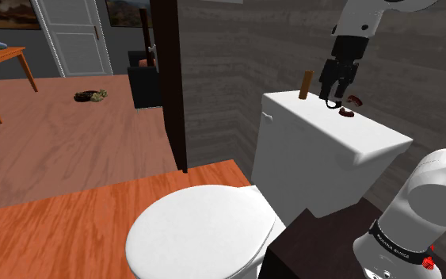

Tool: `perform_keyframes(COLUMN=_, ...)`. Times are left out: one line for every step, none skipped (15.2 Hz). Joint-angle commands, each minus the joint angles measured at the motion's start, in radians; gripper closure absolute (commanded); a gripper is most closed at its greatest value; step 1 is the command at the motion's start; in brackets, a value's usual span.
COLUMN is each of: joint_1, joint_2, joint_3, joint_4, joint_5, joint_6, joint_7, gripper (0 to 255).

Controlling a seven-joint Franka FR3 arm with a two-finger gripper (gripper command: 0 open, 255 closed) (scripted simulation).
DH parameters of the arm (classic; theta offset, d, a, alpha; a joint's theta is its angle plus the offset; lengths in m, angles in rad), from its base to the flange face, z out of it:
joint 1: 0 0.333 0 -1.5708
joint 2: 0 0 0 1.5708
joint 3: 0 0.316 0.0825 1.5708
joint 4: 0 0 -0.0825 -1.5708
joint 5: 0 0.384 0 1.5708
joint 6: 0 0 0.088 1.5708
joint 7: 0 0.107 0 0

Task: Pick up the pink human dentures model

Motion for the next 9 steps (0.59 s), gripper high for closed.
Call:
perform_keyframes(joint_1=0.0, joint_2=0.0, joint_3=0.0, joint_4=0.0, joint_5=0.0, joint_6=0.0, joint_7=0.0, gripper=0)
perform_keyframes(joint_1=-0.008, joint_2=-0.004, joint_3=-0.02, joint_4=-0.004, joint_5=-0.018, joint_6=0.004, joint_7=-0.024, gripper=0)
perform_keyframes(joint_1=-0.016, joint_2=-0.006, joint_3=-0.04, joint_4=-0.008, joint_5=-0.036, joint_6=0.009, joint_7=-0.048, gripper=0)
perform_keyframes(joint_1=-0.025, joint_2=-0.008, joint_3=-0.06, joint_4=-0.01, joint_5=-0.054, joint_6=0.014, joint_7=-0.071, gripper=0)
perform_keyframes(joint_1=-0.033, joint_2=-0.008, joint_3=-0.08, joint_4=-0.011, joint_5=-0.071, joint_6=0.02, joint_7=-0.095, gripper=0)
perform_keyframes(joint_1=-0.041, joint_2=-0.007, joint_3=-0.101, joint_4=-0.012, joint_5=-0.088, joint_6=0.026, joint_7=-0.119, gripper=0)
perform_keyframes(joint_1=-0.049, joint_2=-0.005, joint_3=-0.121, joint_4=-0.011, joint_5=-0.105, joint_6=0.033, joint_7=-0.143, gripper=0)
perform_keyframes(joint_1=-0.056, joint_2=-0.002, joint_3=-0.142, joint_4=-0.009, joint_5=-0.122, joint_6=0.04, joint_7=-0.167, gripper=0)
perform_keyframes(joint_1=-0.063, joint_2=0.002, joint_3=-0.163, joint_4=-0.006, joint_5=-0.138, joint_6=0.047, joint_7=-0.191, gripper=0)
